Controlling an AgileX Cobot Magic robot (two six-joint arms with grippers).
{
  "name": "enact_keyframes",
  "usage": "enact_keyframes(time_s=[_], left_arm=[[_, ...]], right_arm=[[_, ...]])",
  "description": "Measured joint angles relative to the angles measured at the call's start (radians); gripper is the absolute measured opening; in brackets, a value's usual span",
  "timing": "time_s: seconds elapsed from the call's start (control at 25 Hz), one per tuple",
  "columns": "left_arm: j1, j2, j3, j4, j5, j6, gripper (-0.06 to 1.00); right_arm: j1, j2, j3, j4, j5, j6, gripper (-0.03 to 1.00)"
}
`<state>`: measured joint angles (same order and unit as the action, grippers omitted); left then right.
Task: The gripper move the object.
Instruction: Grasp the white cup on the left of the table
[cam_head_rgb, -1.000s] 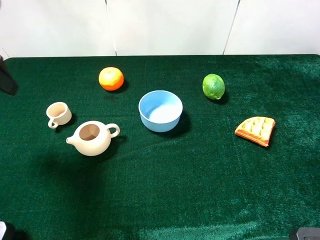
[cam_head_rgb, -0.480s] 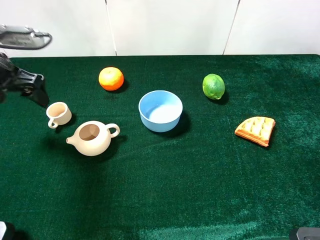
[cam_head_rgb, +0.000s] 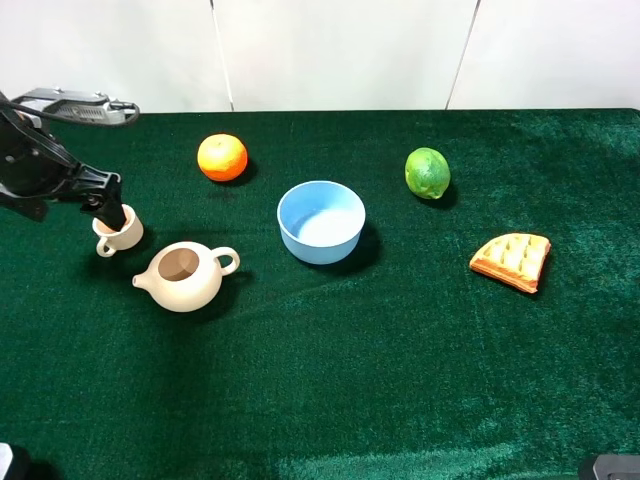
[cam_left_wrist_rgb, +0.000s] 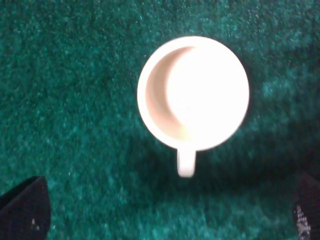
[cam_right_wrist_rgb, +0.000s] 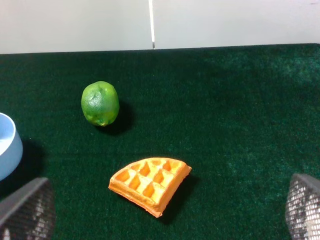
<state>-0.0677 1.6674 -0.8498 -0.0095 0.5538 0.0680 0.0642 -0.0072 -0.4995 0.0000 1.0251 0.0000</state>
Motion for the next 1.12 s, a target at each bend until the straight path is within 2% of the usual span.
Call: enact_keyframes(time_s=[0.48, 0.92, 1.12], left_arm=[[-0.003, 0.158, -0.001, -0.017, -0.154, 0.000, 0.99], [-0.035, 0.239, -0.002, -0.019, -0.278, 0.000, 0.99], [-0.037, 0.239, -0.002, -0.018, -0.282, 0.000, 0.88]], right_arm=[[0.000, 0.000, 0.000, 0.000, 0.000, 0.000, 0.70], [0.000, 0.000, 0.000, 0.000, 0.000, 0.000, 0.70], [0.000, 0.000, 0.000, 0.000, 0.000, 0.000, 0.70]])
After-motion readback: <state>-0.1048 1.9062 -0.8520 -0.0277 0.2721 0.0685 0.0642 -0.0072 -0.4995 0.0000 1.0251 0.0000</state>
